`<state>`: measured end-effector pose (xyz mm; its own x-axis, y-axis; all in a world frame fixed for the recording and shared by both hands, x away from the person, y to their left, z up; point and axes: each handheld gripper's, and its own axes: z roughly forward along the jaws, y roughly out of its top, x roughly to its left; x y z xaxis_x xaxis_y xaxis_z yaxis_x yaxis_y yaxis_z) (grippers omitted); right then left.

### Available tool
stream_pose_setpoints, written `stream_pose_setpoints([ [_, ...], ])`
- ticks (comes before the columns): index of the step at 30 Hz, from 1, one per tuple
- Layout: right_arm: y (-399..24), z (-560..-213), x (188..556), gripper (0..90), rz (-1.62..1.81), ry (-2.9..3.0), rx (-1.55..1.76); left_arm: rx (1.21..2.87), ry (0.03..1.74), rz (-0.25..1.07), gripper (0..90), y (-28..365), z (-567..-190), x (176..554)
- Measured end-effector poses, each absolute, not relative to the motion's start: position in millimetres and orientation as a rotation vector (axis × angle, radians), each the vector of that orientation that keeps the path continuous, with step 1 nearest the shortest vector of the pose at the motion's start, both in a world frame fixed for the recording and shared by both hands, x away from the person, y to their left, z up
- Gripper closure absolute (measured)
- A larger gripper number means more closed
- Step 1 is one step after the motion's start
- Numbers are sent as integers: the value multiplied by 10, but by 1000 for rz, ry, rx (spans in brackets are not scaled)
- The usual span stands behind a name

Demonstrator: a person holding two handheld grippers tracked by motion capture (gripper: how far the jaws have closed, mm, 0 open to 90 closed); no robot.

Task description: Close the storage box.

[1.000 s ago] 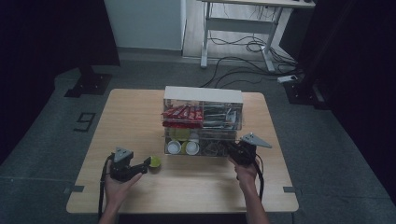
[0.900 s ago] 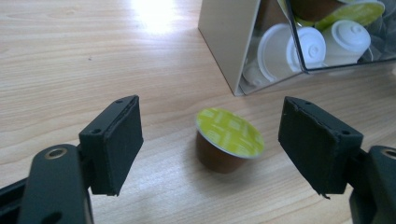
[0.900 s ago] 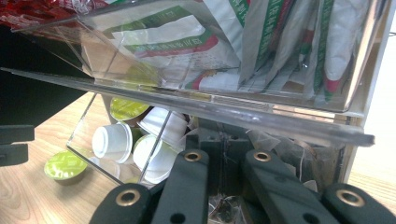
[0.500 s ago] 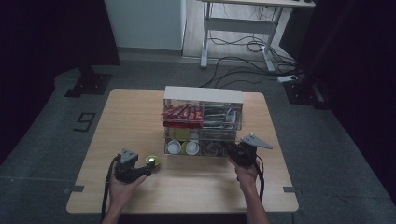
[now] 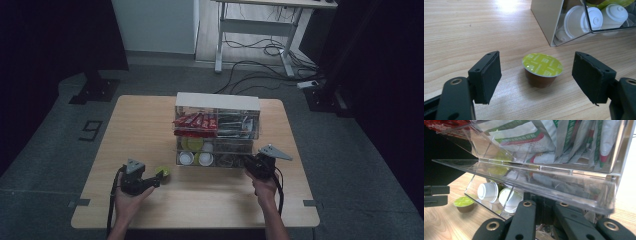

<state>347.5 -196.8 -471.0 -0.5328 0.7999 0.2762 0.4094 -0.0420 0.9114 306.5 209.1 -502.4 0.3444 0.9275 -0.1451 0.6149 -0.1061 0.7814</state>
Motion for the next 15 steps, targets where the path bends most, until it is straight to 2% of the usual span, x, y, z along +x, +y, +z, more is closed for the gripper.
stream_pose_setpoints([
  [15, -2000, -4681, 3374, 894, 1590, 1901, 1272, 1797, 1360, 490, 236, 2114, -4958, 3030],
])
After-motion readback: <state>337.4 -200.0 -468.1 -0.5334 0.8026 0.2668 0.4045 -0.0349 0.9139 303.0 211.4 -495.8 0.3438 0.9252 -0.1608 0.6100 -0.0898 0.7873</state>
